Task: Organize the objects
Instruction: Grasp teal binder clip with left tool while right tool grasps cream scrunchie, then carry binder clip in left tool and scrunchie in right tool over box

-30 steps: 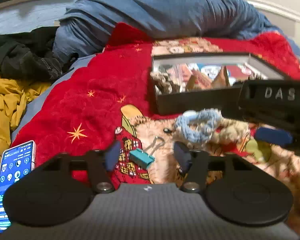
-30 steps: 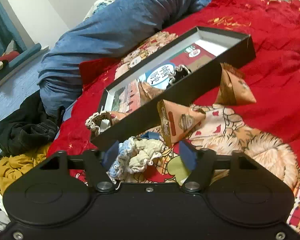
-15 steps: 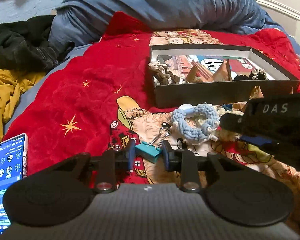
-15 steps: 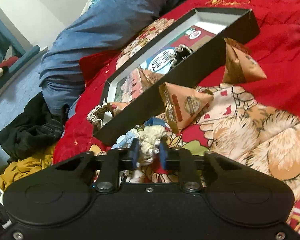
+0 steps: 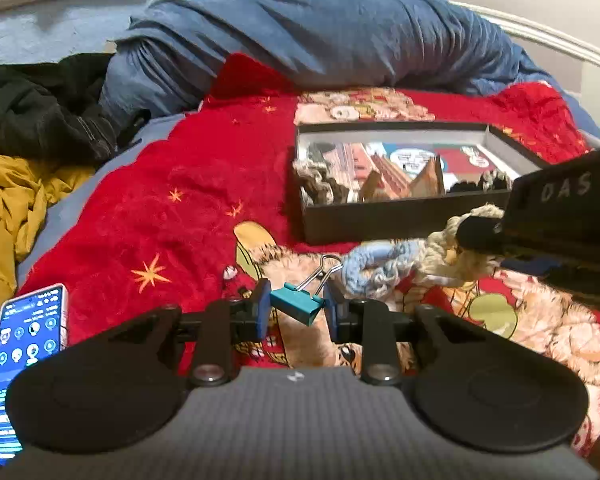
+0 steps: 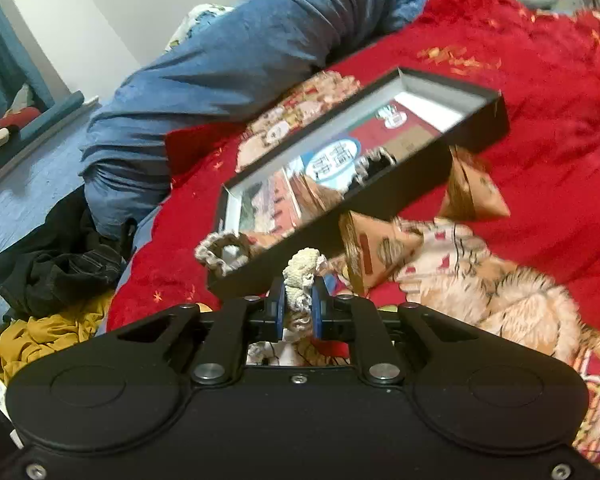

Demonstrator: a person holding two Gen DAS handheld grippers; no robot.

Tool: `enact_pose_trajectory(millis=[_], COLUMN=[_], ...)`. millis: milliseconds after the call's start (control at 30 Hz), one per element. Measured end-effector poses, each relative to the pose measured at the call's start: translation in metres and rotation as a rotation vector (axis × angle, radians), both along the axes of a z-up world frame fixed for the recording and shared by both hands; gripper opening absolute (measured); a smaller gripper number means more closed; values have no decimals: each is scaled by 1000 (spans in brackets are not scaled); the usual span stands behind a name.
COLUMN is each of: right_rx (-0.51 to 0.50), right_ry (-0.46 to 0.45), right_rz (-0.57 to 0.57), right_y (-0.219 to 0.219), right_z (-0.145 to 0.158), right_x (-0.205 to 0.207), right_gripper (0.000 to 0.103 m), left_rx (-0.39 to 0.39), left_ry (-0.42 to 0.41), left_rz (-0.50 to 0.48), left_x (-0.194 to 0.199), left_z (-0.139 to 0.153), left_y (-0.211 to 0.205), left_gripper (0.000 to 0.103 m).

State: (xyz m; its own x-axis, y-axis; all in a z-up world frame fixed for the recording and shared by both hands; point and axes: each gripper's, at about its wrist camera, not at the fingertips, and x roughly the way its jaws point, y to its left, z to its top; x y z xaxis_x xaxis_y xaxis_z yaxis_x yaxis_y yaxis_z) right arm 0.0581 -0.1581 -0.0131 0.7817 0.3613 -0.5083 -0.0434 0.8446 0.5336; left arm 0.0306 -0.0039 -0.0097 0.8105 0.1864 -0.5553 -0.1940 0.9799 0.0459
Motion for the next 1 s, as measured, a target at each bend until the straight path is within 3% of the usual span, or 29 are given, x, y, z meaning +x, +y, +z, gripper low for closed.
enact_pose_trajectory(millis=[467,1000], right_rx=[23,51], right_ry=[-80,-192], right_rz=[-11,64], right_y=[-2,-13], right_z=[41,75], right_x=[-17,31], right_gripper=[14,14], left_rx=[-40,-98], left_ry=[-119,-216], left_rz=[-11,109], left_x=[-9,31], left_z=[23,50], left_y=[11,21], left_gripper=[32,32])
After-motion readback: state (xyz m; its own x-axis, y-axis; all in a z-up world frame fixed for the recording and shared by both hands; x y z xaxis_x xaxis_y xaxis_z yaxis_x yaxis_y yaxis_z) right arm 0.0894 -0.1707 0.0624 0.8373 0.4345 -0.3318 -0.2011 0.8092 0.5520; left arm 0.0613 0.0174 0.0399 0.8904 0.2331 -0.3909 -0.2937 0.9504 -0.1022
